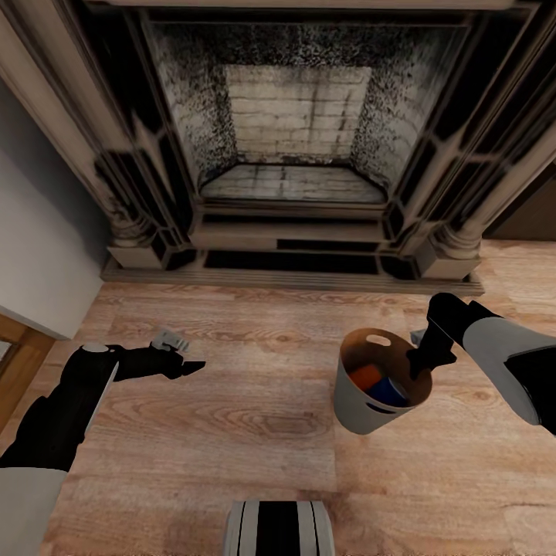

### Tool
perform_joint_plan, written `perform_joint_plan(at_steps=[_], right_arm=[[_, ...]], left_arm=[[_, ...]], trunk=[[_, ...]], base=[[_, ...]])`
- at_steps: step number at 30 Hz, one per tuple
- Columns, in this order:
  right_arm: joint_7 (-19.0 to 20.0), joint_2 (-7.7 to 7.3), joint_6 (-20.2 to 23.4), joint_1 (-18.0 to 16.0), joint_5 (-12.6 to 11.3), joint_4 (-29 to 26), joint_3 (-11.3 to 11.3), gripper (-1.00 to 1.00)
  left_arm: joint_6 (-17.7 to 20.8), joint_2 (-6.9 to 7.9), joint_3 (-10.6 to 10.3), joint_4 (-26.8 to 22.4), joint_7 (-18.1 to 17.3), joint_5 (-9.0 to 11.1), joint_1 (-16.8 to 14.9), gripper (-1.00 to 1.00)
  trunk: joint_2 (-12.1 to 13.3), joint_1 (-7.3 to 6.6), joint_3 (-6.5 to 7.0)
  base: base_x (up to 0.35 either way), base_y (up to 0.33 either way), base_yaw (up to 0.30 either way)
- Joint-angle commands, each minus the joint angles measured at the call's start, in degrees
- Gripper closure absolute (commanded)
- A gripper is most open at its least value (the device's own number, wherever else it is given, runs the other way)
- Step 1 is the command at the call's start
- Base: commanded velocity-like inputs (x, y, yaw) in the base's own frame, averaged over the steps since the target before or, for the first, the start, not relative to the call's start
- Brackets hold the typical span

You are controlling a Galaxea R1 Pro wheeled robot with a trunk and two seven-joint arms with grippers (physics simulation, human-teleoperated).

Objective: Put the three can of soda from the living room inside the tash can in the kitchen.

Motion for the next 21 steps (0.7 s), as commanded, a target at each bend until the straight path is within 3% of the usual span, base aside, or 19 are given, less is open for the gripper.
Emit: perform_joint_plan(at_steps=[1, 4, 11, 16, 21], right_arm=[[0.0, 0.0, 0.3, 0.0, -0.5, 0.0, -0.1, 1.0], [0.0, 0.01, 0.3, 0.0, -0.5, 0.0, -0.1, 1.0], [0.0, 0.05, 0.3, 0.0, -0.5, 0.0, -0.1, 1.0], [0.0, -0.02, 0.3, 0.0, -0.5, 0.0, -0.1, 1.0], [0.0, 0.0, 0.3, 0.0, -0.5, 0.0, 0.0, 1.0]], left_arm=[[0.0, 0.0, 0.0, 0.0, 0.0, 0.0, 0.0, -1.0], [0.0, 0.0, 0.0, 0.0, 0.0, 0.0, 0.0, -1.0], [0.0, 0.0, 0.0, 0.0, 0.0, 0.0, 0.0, -1.0], [0.0, 0.0, 0.0, 0.0, 0.0, 0.0, 0.0, -1.0], [0.0, 0.0, 0.0, 0.0, 0.0, 0.1, 0.0, -1.0]], trunk=[[0.0, 0.01, -0.22], [-0.1, 0.09, -0.89], [-0.1, 0.09, -0.89], [-0.1, 0.22, -1.99], [-0.1, 0.22, -1.99]], base=[[0.0, 0.0, 0.0], [0.0, 0.0, 0.0], [0.0, 0.0, 0.0], [0.0, 0.0, 0.0], [0.0, 0.0, 0.0]])
